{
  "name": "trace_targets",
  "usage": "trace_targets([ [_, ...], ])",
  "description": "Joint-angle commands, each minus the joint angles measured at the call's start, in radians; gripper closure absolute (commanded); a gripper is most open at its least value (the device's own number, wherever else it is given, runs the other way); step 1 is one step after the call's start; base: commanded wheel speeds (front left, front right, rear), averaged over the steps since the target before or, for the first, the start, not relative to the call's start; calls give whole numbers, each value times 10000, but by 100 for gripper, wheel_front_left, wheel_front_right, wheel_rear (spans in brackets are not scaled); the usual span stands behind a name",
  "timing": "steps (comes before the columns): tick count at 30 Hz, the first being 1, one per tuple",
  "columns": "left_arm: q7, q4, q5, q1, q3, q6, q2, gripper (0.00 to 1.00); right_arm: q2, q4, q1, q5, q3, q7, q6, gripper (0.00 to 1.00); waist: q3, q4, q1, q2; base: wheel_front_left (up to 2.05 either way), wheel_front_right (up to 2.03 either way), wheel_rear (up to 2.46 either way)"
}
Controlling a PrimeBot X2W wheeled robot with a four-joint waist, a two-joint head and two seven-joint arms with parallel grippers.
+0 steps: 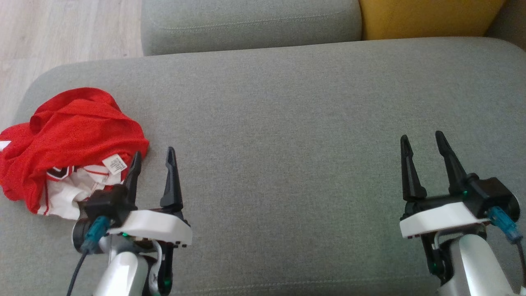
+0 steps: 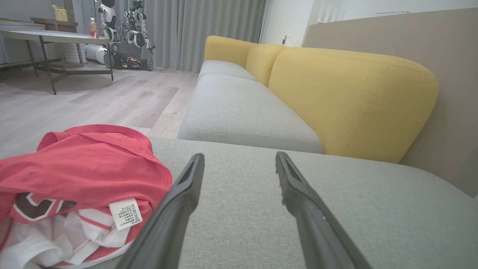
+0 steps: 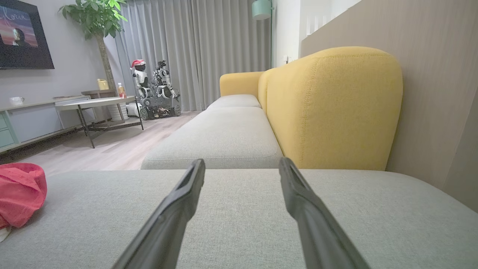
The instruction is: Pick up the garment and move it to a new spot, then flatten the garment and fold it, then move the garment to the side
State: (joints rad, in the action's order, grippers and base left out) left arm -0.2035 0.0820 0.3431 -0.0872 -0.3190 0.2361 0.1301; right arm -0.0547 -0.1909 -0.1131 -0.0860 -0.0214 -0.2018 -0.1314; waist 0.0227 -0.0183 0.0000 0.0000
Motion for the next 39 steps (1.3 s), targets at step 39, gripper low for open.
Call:
trace_targets([
  [39,-582,1167,-758,-288,1796,-1432,-798,0,45,-558,-477,-1049,-1110,-600,7,0,-126,1591,0,0,0,0,0],
])
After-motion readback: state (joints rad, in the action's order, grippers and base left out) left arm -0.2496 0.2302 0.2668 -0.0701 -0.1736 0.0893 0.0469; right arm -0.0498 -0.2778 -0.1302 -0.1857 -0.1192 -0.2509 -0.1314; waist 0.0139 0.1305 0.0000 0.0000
